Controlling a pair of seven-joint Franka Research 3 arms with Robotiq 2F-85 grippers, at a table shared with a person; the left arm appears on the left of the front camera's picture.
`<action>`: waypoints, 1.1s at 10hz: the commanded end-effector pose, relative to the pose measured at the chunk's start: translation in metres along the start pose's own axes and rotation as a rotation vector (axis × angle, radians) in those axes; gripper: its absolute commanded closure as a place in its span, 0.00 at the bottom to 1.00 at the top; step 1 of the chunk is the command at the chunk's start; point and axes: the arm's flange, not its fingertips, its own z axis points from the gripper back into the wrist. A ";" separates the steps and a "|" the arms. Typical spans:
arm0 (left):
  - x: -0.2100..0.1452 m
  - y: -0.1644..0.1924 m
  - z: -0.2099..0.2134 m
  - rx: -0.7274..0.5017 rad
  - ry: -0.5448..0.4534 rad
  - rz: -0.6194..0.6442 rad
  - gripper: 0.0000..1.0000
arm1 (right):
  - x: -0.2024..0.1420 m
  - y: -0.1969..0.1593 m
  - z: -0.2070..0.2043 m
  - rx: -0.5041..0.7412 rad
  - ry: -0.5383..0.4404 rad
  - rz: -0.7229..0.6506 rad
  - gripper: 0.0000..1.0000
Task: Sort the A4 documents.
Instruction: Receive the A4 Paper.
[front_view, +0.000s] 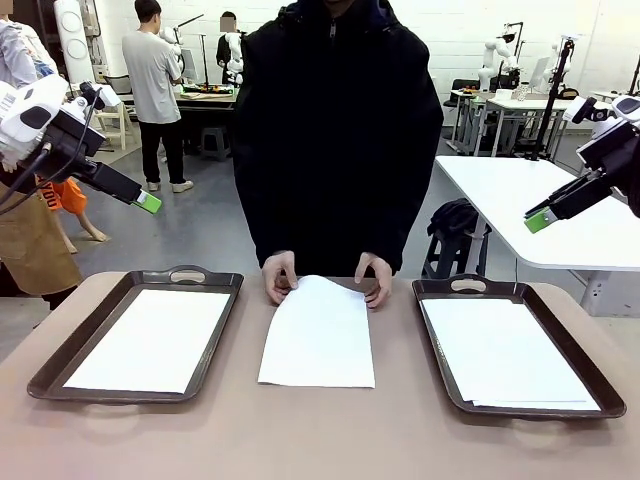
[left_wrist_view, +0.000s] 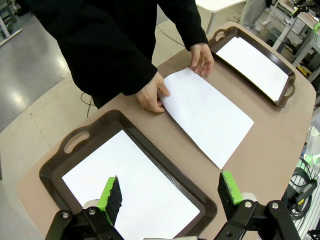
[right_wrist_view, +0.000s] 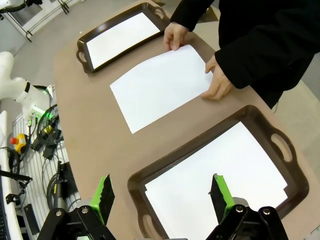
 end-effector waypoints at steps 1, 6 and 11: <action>-0.001 0.000 0.000 0.004 0.005 -0.007 0.00 | 0.000 0.001 0.000 0.004 0.001 0.001 0.00; -0.001 0.000 0.000 0.004 0.005 -0.007 0.00 | 0.000 0.001 0.000 0.004 0.001 0.001 0.00; -0.001 0.000 0.000 0.004 0.005 -0.007 0.00 | 0.000 0.001 0.000 0.004 0.001 0.001 0.00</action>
